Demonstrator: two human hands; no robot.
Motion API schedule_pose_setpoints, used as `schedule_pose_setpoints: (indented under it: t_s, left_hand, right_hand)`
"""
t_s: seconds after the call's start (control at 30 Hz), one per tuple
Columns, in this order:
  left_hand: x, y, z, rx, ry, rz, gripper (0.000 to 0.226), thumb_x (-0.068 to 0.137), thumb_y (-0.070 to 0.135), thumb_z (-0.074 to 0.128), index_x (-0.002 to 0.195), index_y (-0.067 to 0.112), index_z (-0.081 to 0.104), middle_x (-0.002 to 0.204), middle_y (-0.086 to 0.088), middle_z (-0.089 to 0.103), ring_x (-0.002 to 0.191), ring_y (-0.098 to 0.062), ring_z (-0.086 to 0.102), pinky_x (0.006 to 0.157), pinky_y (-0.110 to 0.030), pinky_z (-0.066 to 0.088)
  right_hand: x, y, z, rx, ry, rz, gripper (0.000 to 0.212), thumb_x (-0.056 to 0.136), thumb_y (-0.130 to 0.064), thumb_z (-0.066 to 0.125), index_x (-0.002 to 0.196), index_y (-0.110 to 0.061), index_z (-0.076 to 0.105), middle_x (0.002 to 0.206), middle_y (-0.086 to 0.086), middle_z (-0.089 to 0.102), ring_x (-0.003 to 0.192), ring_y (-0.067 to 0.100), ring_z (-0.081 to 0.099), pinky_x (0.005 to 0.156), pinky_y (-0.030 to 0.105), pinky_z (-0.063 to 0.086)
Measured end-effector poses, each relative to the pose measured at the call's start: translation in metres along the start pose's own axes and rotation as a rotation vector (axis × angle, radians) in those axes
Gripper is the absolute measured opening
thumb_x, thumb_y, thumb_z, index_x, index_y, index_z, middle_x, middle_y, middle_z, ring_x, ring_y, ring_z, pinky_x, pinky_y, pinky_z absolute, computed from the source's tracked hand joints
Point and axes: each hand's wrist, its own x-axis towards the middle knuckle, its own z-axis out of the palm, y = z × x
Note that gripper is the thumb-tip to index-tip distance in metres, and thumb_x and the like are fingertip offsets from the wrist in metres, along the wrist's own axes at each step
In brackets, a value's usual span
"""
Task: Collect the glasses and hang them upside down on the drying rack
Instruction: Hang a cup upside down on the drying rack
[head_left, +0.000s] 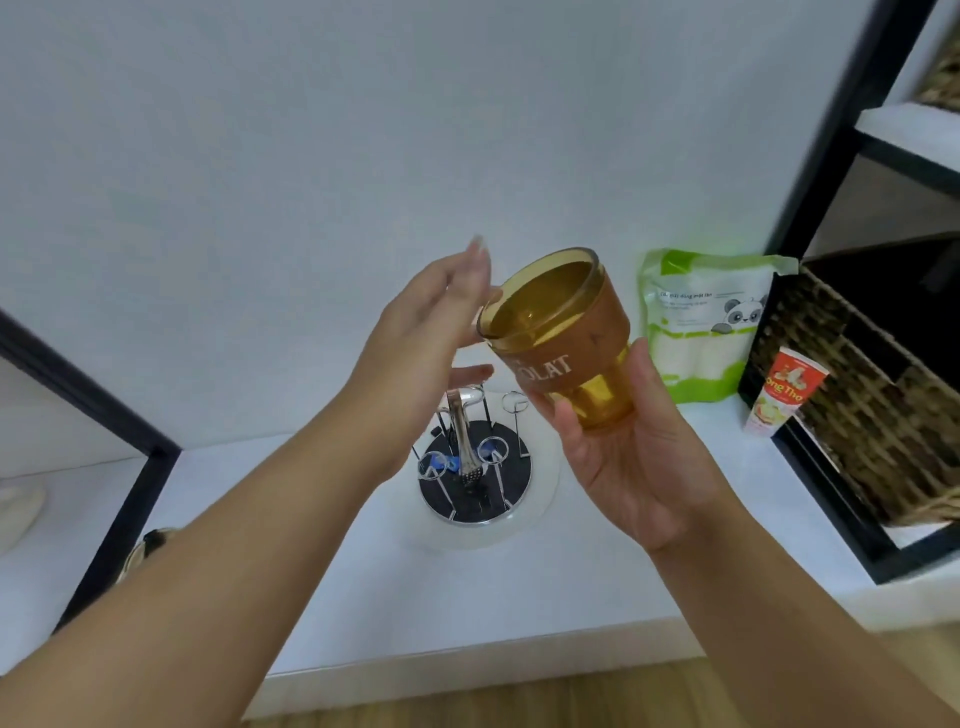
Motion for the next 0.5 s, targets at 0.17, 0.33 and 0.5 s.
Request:
schedule_pose_setpoints:
  t_s: [0.17,0.33,0.5]
  left_hand:
    - [0.003,-0.097,-0.025,0.286,0.124,-0.110,0.031,0.098,0.048,0.061,0.125,0.034,0.065,0.124,0.015,0.066,0.115,-0.009,0.064,0.098,-0.033,0.051]
    - [-0.008,-0.190,-0.038,0.658,0.092,-0.209,0.045,0.098,0.043,0.062,0.139,0.025,0.060,0.145,0.001,0.057,0.128,-0.021,0.057,0.107,-0.039,0.044]
    - [-0.010,-0.219,-0.028,0.651,0.100,-0.165,0.047,0.100,0.044,0.060,0.143,0.026,0.057,0.136,0.001,0.063,0.119,-0.019,0.062,0.098,-0.033,0.045]
  right_hand:
    - [-0.021,0.012,-0.009,0.023,0.017,-0.002,0.084,0.074,-0.043,0.090,0.146,-0.016,0.059,0.152,0.018,0.056,0.136,0.031,0.058,0.074,0.024,0.064]
    - [-0.040,0.023,-0.012,-0.022,0.058,-0.008,0.085,0.077,-0.046,0.086,0.150,-0.016,0.055,0.153,0.018,0.054,0.140,0.031,0.054,0.076,0.024,0.064]
    - [-0.056,0.022,-0.020,-0.088,0.127,-0.023,0.090,0.072,-0.049,0.090,0.150,-0.020,0.055,0.154,0.017,0.054,0.141,0.031,0.053,0.078,0.026,0.064]
